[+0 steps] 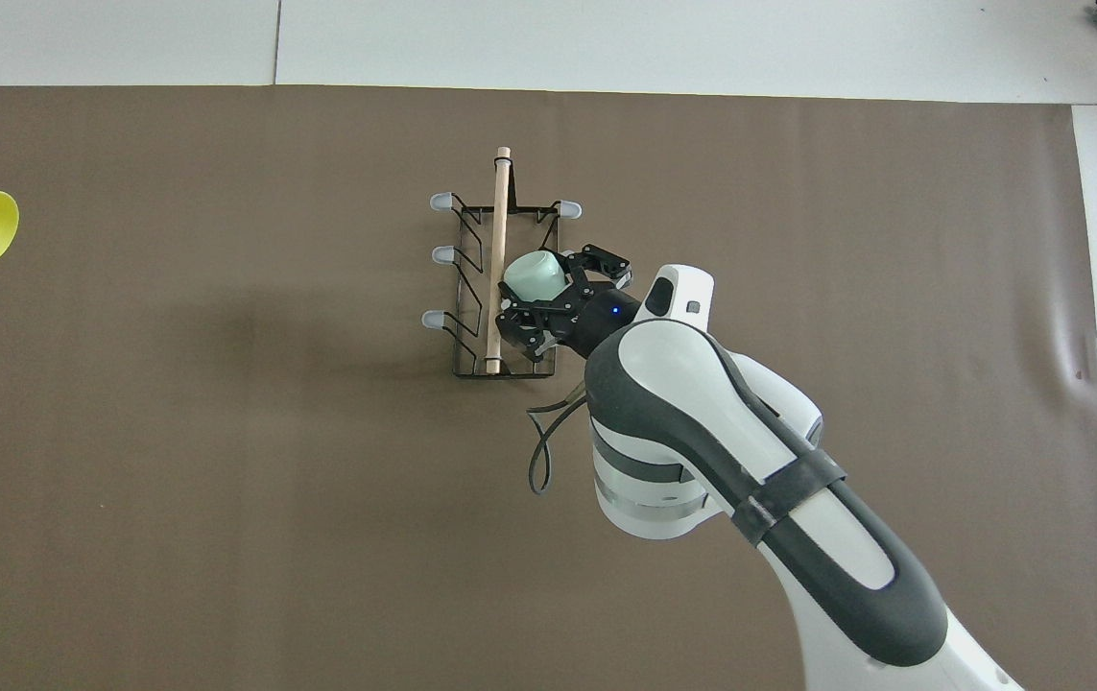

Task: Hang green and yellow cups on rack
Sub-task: 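Lower the green cup onto the rack hook and open the right gripper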

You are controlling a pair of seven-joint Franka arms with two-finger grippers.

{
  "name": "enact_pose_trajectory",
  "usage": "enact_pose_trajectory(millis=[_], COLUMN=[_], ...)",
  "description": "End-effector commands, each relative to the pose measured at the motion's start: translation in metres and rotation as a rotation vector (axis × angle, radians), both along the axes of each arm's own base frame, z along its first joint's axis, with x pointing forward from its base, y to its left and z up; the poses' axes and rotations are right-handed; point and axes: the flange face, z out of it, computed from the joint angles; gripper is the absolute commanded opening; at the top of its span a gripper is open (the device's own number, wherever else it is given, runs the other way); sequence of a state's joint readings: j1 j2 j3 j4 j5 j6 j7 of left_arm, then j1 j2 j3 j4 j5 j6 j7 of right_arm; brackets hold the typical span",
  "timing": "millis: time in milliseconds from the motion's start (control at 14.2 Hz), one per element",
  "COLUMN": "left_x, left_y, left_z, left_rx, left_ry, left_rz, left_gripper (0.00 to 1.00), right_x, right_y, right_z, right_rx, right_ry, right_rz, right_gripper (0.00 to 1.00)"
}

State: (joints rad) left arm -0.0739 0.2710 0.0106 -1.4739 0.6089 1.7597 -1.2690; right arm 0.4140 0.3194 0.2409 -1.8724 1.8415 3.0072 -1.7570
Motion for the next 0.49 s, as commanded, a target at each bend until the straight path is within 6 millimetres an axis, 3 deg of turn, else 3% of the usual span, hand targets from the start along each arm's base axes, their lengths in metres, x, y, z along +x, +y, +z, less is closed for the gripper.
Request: enact_pose_trajectory(millis=[0,351,421], left_x=[-0.011,-0.016,-0.019], left_y=[-0.011,-0.048,-0.058], left_z=[0.002,0.004,0.003], left_rx=[0.026,0.061,0.071], left_ry=[-0.003,-0.090,-0.096], left_rz=[-0.004,0.090,0.102], left_gripper=[0.00,0.00,0.00], right_x=[-0.025,-0.043,-0.044], right_y=[-0.005,-0.016,-0.014], right_z=[-0.011,-0.026,-0.026], right_rx=[-0.029,-0.025,-0.024], right_ry=[0.016,-0.002,0.001], right_rz=[0.000,-0.020,-0.022], right_gripper=[0.00,0.00,0.06])
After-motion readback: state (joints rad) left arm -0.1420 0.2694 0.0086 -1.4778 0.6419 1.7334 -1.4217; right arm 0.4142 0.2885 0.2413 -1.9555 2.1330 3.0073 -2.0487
